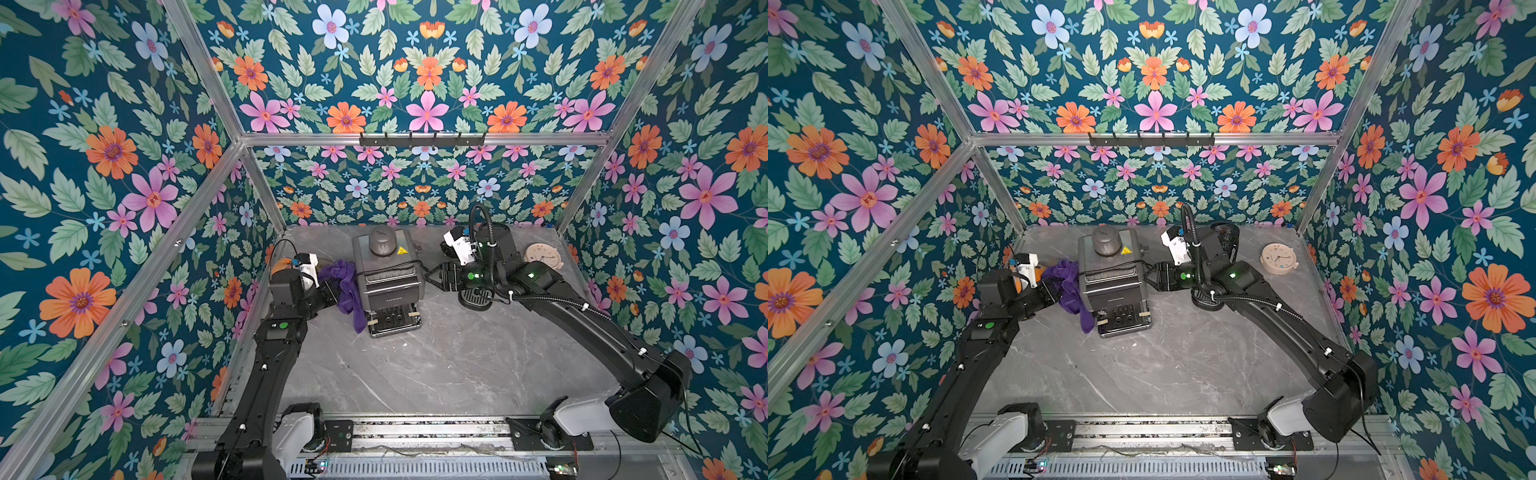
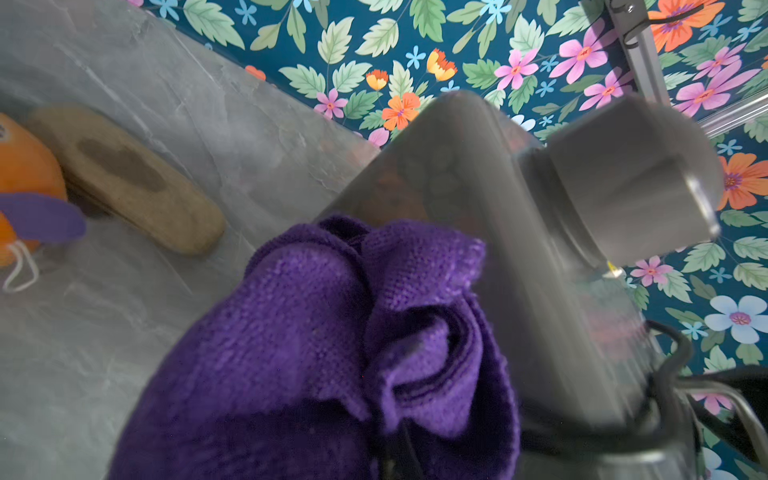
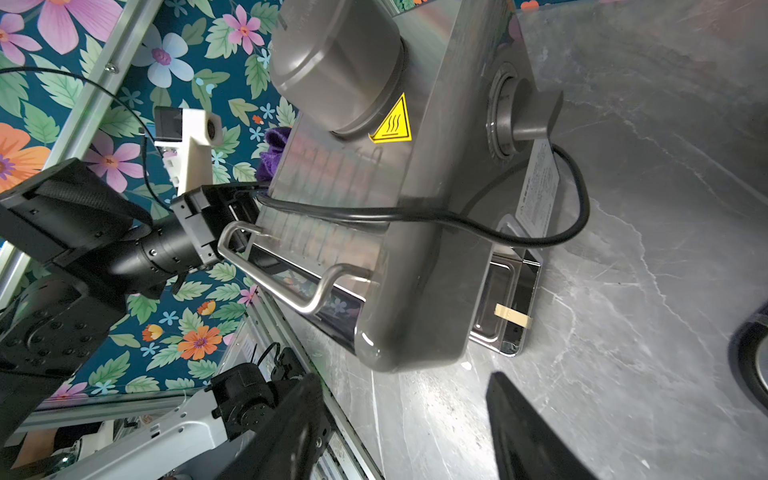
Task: Wipe the surface of a coffee machine
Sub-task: Wipe the dirt from the surface of the coffee machine.
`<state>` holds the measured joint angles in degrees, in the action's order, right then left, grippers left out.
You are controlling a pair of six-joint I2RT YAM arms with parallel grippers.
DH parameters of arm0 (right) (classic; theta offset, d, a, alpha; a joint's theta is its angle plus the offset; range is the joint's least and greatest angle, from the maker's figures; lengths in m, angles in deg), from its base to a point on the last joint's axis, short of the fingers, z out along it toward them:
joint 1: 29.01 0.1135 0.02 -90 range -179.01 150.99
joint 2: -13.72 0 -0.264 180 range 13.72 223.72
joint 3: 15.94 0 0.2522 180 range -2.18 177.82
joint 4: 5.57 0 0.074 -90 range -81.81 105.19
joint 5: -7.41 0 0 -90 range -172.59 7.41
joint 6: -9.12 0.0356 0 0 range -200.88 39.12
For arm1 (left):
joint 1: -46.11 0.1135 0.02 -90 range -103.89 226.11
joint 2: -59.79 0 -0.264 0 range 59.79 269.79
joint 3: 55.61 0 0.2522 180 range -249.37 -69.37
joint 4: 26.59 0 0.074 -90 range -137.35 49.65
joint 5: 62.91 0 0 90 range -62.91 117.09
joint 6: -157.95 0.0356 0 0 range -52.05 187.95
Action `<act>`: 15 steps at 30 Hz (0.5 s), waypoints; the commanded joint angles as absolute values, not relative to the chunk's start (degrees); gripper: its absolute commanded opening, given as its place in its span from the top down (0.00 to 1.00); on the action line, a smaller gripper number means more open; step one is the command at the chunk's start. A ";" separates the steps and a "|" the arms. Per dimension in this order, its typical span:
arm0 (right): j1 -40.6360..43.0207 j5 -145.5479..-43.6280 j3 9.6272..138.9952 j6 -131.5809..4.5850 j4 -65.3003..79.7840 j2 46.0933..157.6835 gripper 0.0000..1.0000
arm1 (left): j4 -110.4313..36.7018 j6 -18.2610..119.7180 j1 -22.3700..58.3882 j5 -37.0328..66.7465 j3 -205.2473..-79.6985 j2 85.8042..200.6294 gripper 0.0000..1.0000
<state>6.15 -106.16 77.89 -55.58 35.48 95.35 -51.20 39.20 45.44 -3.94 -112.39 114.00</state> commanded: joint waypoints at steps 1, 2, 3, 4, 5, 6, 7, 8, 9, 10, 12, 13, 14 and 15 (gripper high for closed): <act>6.19 -106.95 78.88 -55.75 35.88 95.73 0.36 | -56.47 40.51 45.41 -0.86 -114.36 111.54 1.00; 6.26 -107.03 79.01 -55.75 35.81 95.73 0.36 | -58.31 41.19 45.50 -0.02 -115.71 110.83 1.00; 6.26 -107.02 79.25 -55.75 35.95 95.73 0.36 | -60.23 42.13 45.50 0.58 -117.21 110.27 1.00; 6.31 -107.08 79.38 -55.73 36.09 95.64 0.36 | -62.12 42.89 45.49 1.38 -118.41 109.64 1.00; 6.32 -107.04 79.59 -55.75 36.32 95.52 0.36 | -63.99 43.53 45.49 2.44 -119.48 108.88 1.00; 6.32 -106.82 79.42 -55.77 36.40 95.26 0.36 | -65.77 43.88 45.53 3.39 -120.17 108.10 1.00; 6.32 -106.68 79.26 -55.74 36.41 95.09 0.36 | -67.12 43.96 45.56 3.86 -120.48 107.39 1.00; 6.32 -106.51 78.89 -55.75 36.41 94.79 0.36 | -68.54 44.01 45.49 3.46 -120.62 106.64 1.00; 6.32 -106.28 78.57 -55.62 36.47 94.59 0.36 | -69.83 43.91 45.49 2.59 -120.70 105.76 1.00; 6.30 -106.24 78.34 -55.57 36.50 94.44 0.36 | -70.72 43.57 45.49 1.49 -120.56 105.06 1.00; 6.32 -106.29 78.07 -55.39 36.73 94.36 0.36 | -72.01 41.87 45.49 -2.03 -119.56 103.11 1.00; 6.40 -106.32 78.06 -55.46 36.93 94.34 0.36 | -72.07 41.27 45.45 -3.86 -118.93 102.27 1.00; 6.45 -106.36 78.21 -55.48 37.15 94.52 0.36 | -72.08 40.32 45.49 -5.93 -118.12 101.16 1.00; 6.49 -106.35 78.36 -55.48 37.40 94.57 0.36 | -72.01 39.33 45.49 -7.96 -117.39 100.36 1.00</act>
<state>6.30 -106.34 78.22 -55.58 36.86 94.65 -70.06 41.73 45.42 -1.80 -118.30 101.76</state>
